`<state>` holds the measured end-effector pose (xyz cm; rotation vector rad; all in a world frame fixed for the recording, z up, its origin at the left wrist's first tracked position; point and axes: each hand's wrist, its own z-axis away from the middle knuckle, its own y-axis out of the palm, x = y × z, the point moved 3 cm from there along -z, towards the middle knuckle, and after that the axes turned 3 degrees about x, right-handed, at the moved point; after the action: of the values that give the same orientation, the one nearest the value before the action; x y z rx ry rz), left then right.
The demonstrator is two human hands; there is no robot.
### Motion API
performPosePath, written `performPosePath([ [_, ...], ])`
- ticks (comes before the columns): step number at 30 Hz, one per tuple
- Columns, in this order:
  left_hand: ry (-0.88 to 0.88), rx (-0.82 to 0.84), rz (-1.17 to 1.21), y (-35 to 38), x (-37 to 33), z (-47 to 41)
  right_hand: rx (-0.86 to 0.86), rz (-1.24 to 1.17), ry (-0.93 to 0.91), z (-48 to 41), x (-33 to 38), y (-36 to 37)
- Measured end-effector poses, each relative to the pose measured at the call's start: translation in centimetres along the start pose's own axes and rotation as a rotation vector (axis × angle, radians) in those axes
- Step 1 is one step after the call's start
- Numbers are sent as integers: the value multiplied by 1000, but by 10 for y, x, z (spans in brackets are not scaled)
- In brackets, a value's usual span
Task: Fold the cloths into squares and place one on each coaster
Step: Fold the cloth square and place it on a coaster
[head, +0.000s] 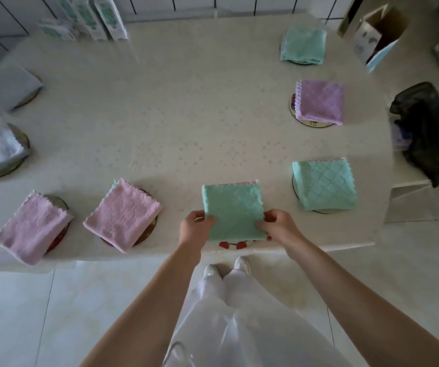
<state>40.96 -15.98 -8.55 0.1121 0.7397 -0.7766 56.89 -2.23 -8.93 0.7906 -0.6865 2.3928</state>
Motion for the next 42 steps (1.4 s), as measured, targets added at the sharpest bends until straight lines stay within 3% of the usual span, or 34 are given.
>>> performPosePath([
  [6,27,-67,-181,-8,6,-7,1,99,11,3,-11,13],
  [19,62,-199,-313,-44,18,-1,-251,602,-219,12,17,1],
  [25,119,-308,-220,-103,14,-5,-192,682,-277,6,63,49],
  [31,66,-384,-134,-181,25,-10,-79,605,-355,4,98,131],
  [34,-41,-349,-28,-215,29,-16,-25,609,-383,2,115,172],
  [37,-178,-208,168,-238,30,-26,1,631,-377,-2,131,207],
  [42,-287,-17,294,-244,32,-31,5,615,-253,-8,144,238],
])
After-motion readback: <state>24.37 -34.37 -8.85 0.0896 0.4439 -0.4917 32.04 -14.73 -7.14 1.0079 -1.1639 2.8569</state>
